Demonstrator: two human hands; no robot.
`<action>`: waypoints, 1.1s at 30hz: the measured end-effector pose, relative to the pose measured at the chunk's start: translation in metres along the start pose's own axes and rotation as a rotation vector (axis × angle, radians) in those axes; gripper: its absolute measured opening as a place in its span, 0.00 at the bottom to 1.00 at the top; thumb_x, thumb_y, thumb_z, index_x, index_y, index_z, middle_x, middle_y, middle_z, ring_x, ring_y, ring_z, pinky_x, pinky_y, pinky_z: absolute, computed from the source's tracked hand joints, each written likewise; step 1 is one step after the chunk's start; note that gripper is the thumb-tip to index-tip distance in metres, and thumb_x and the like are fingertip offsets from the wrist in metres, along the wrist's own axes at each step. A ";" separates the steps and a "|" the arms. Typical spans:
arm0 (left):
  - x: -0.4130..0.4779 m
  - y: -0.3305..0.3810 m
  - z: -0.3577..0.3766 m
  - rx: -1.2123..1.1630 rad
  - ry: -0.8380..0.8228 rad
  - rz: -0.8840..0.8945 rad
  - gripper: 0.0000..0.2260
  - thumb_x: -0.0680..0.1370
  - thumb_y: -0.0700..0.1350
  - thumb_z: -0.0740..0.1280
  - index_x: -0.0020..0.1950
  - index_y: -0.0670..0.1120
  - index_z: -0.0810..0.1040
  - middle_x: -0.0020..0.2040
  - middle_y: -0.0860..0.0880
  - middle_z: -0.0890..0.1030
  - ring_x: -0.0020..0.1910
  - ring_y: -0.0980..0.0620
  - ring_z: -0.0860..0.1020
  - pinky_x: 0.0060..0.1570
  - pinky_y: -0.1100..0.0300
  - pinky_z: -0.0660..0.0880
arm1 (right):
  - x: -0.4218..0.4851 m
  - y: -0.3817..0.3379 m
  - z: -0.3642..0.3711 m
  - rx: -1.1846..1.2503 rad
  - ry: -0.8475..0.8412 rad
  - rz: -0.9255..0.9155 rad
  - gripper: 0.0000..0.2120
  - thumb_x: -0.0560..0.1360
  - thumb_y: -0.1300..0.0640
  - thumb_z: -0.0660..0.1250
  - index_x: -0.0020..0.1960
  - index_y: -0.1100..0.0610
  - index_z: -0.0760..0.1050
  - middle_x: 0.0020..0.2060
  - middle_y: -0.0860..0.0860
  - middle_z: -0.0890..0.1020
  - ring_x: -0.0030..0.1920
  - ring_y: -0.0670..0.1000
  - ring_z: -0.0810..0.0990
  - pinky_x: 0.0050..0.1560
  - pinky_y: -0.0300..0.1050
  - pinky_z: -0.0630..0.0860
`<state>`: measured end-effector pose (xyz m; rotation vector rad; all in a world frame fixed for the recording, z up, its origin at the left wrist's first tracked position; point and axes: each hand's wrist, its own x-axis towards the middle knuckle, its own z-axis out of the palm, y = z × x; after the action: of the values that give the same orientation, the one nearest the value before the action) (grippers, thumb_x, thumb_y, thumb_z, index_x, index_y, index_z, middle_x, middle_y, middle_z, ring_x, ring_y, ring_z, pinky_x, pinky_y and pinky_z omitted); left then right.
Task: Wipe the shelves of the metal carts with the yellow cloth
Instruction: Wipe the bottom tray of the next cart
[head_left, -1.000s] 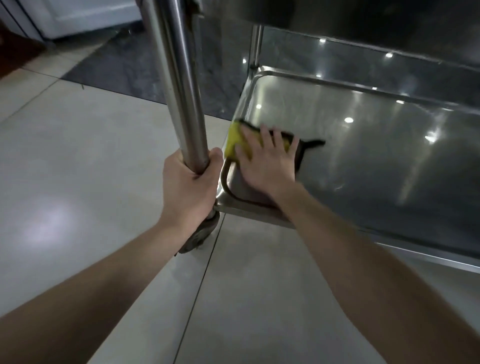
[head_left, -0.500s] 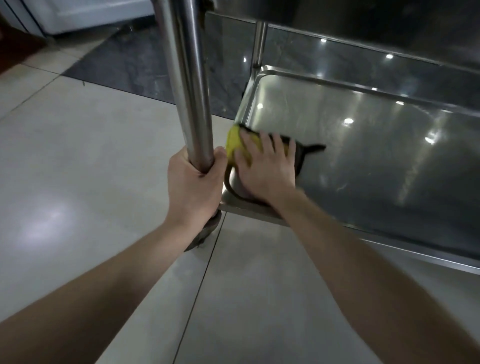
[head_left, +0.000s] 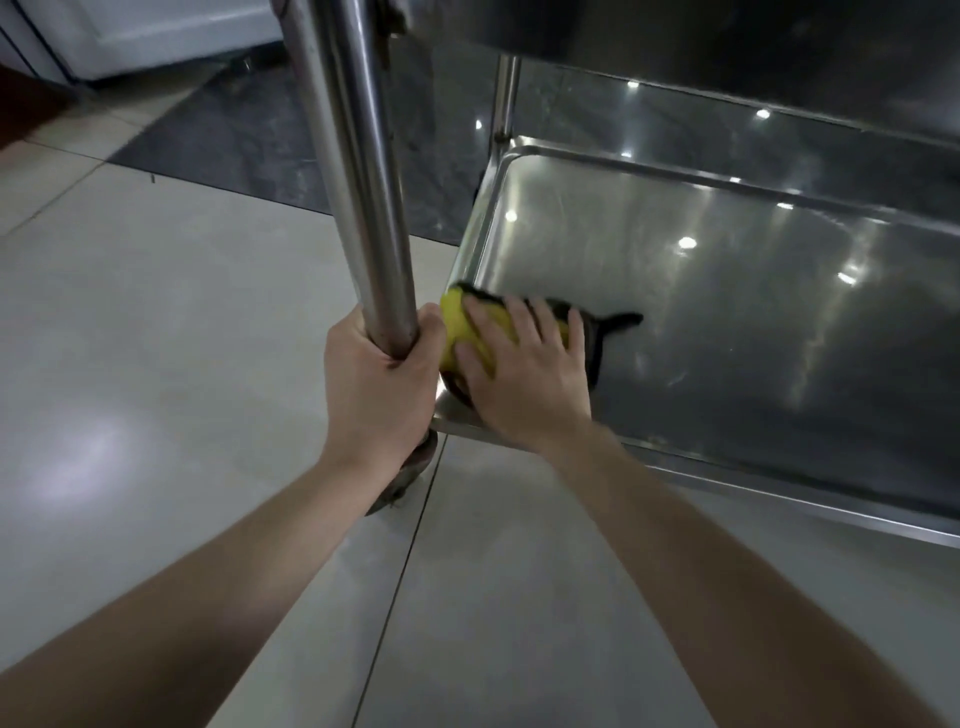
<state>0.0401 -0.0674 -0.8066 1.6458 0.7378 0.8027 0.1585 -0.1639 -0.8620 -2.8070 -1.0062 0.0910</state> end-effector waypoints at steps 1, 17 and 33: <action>0.001 0.000 0.000 0.002 0.001 0.005 0.22 0.80 0.47 0.70 0.40 0.29 0.70 0.35 0.30 0.74 0.35 0.32 0.74 0.35 0.40 0.73 | 0.042 0.005 -0.003 0.011 -0.003 0.039 0.30 0.84 0.33 0.42 0.85 0.36 0.50 0.86 0.50 0.57 0.85 0.57 0.51 0.82 0.68 0.39; -0.003 0.004 -0.001 0.014 -0.030 -0.038 0.21 0.81 0.45 0.71 0.41 0.29 0.71 0.35 0.30 0.74 0.34 0.32 0.74 0.32 0.43 0.72 | -0.013 0.022 -0.003 -0.012 0.000 -0.009 0.30 0.83 0.31 0.41 0.85 0.35 0.53 0.85 0.48 0.60 0.85 0.55 0.54 0.83 0.67 0.43; -0.076 -0.025 -0.007 0.417 0.094 0.015 0.23 0.76 0.56 0.76 0.57 0.50 0.66 0.56 0.51 0.67 0.54 0.45 0.72 0.57 0.40 0.76 | -0.057 0.102 -0.020 0.014 -0.054 0.006 0.30 0.84 0.31 0.42 0.85 0.34 0.50 0.86 0.47 0.57 0.86 0.53 0.50 0.84 0.65 0.41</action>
<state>-0.0109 -0.1200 -0.8393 1.9948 1.0115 0.7759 0.1810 -0.2805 -0.8593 -2.8090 -1.0041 0.1741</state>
